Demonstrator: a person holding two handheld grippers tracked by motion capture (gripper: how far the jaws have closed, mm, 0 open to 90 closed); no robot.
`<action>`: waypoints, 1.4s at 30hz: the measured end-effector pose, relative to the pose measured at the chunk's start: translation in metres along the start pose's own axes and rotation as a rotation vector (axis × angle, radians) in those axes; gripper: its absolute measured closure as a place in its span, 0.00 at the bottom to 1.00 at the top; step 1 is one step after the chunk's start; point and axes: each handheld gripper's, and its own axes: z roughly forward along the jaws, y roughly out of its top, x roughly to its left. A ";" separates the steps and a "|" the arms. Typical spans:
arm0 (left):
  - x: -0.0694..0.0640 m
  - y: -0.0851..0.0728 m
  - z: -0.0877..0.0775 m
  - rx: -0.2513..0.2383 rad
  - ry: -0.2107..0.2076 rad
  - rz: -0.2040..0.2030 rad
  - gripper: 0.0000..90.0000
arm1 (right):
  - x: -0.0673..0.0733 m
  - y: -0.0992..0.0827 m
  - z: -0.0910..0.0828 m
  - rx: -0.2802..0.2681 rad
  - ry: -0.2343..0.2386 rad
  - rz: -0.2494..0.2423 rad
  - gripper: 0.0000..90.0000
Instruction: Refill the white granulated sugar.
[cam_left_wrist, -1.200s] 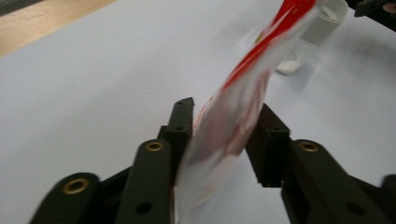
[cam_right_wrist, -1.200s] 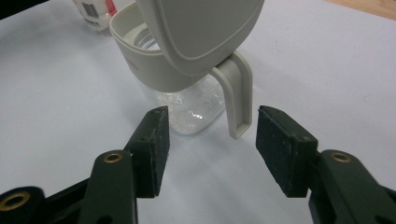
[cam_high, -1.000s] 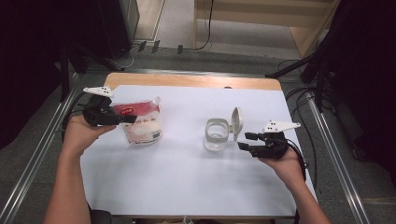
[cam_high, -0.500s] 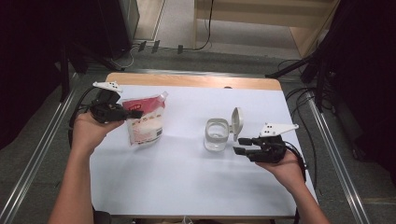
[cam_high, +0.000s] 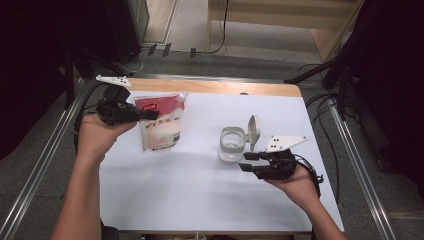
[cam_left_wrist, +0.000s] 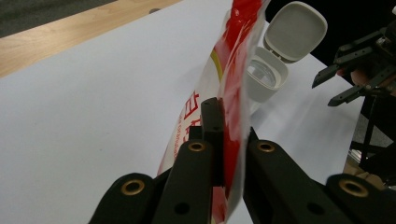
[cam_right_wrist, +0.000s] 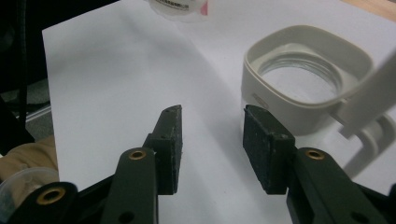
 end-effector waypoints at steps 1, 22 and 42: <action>-0.002 0.002 0.001 0.001 0.002 0.001 1.00 | 0.002 0.002 0.003 0.004 0.002 -0.003 0.65; -0.044 0.043 0.003 0.067 -0.041 0.091 1.00 | 0.035 0.045 0.090 0.055 0.032 -0.043 0.61; -0.061 0.054 -0.002 0.134 -0.040 0.102 1.00 | 0.039 0.044 0.168 -0.014 -0.070 0.045 0.55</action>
